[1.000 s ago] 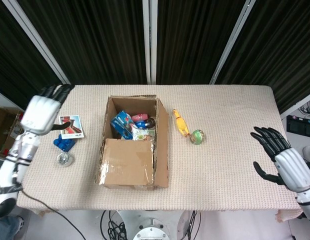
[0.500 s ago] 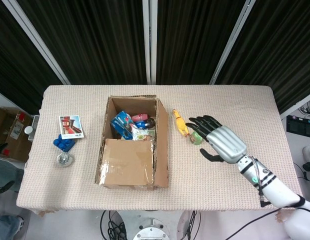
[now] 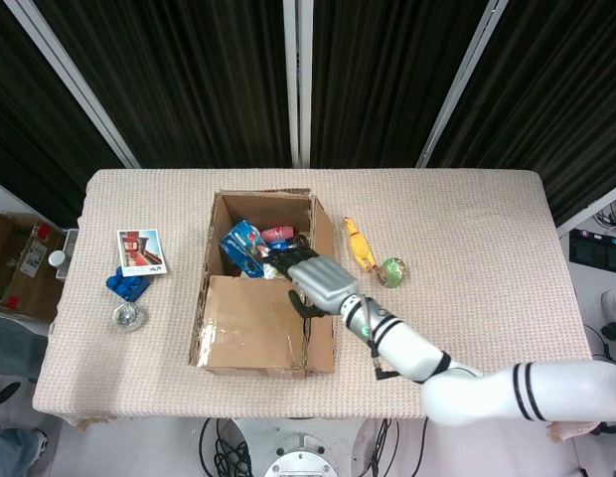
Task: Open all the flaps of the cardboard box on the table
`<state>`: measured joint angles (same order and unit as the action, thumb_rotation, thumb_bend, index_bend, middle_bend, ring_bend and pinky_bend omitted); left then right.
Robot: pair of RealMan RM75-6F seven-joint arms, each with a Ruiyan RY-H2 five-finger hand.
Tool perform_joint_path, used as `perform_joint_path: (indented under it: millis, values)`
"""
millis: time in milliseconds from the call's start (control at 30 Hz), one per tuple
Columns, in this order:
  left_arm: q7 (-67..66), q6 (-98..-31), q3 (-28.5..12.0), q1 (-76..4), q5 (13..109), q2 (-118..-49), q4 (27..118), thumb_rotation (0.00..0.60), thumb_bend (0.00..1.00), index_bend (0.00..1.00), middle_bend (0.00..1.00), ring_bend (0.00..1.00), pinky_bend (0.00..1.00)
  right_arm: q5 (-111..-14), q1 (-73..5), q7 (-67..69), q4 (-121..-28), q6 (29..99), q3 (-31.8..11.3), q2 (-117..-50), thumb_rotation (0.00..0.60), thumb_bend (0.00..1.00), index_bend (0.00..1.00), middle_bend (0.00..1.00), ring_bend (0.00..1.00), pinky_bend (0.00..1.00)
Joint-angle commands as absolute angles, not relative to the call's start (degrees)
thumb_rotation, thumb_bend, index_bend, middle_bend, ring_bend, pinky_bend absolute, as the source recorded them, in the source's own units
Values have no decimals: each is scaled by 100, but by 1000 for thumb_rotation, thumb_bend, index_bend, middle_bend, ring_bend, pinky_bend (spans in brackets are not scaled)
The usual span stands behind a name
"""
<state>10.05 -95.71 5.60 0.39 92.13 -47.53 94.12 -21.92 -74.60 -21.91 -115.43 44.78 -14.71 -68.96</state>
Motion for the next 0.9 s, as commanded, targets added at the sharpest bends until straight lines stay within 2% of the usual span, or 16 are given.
perform_joint_path:
  millis: [33, 367, 900]
  values:
    - [1081, -9555, 525, 59, 9222, -4786, 9339, 531, 93, 107, 152, 90, 194, -1581, -7917, -2329, -11254, 4534, -1475, -7367, 600, 782, 0, 25, 0, 0]
    - [1244, -9533, 471, 147, 9216, -4833, 9171, 505, 93, 106, 152, 90, 195, -1373, -8027, -1874, -10903, 4496, -1593, -7753, 600, 783, 0, 26, 0, 0]
    - [1237, -9444, 388, 169, 9267, -4834, 9163, 493, 94, 106, 151, 89, 195, -1060, -8095, -1217, -10868, 3619, -1593, -7416, 600, 800, 0, 44, 0, 0]
